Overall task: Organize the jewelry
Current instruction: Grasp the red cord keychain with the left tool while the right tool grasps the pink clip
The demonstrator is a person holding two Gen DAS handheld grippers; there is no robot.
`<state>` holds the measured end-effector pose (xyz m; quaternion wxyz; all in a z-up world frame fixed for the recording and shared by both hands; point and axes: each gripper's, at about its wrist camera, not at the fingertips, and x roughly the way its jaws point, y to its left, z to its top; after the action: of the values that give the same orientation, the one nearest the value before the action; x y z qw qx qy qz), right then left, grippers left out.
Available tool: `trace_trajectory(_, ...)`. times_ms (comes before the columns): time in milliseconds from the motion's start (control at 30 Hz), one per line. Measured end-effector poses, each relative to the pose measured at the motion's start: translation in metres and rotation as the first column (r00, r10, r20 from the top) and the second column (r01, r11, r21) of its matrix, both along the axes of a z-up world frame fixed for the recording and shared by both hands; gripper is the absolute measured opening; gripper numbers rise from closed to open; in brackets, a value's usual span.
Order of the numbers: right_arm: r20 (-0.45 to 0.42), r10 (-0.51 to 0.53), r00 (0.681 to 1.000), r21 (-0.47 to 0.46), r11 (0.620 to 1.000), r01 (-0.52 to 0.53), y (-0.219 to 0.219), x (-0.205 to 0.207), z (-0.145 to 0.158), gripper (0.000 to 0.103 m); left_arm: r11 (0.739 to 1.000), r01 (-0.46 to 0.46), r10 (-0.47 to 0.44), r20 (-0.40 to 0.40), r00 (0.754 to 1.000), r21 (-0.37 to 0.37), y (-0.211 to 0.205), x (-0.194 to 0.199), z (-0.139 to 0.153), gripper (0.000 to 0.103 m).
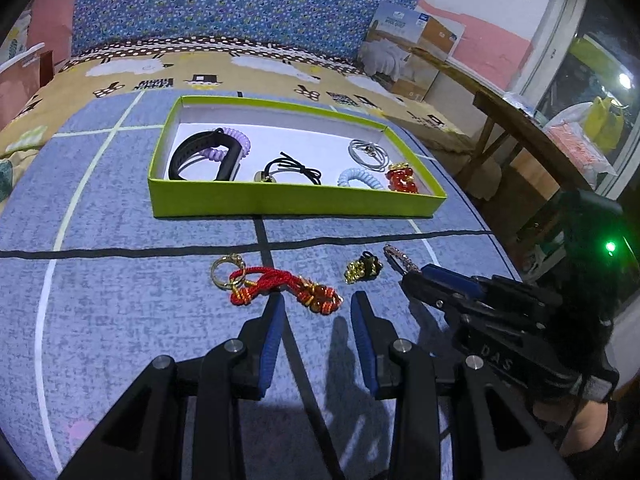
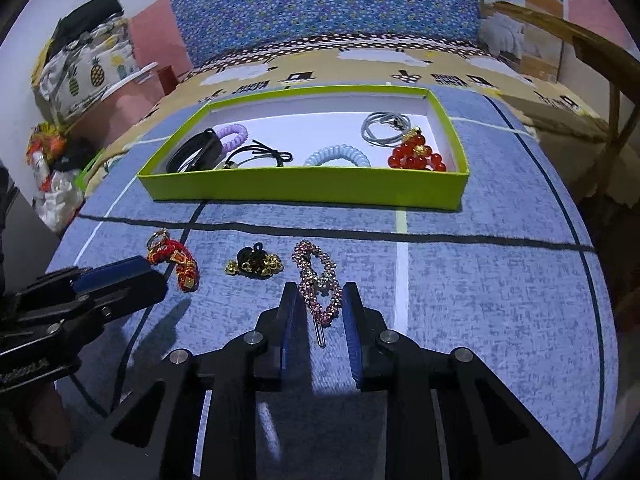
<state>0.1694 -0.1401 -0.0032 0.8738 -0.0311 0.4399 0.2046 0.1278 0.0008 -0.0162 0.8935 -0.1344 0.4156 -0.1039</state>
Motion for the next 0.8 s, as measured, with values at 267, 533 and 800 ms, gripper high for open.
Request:
trace_trajectory(267,0.011,0.029,1.000,-0.006,1.000,-0.029,0.000,0.000,0.000,0.019,0.997,-0.053,0.056,-0.053,0.997,0.054,-0.007,0.016,-0.008,0.036)
trace_trajectory(533,0.004,0.026,1.000,0.026,0.999,-0.026,-0.007,-0.004,0.001,0.019,0.987,-0.087,0.094,-0.051,0.994,0.135,-0.016,0.021,-0.008,0.033)
trace_trajectory(800,0.005,0.020,1.000,0.040,0.999,-0.020,-0.013,-0.011,0.002,0.019,0.988,-0.062,0.068,-0.039,0.997,0.145,-0.013,0.010,-0.007,0.014)
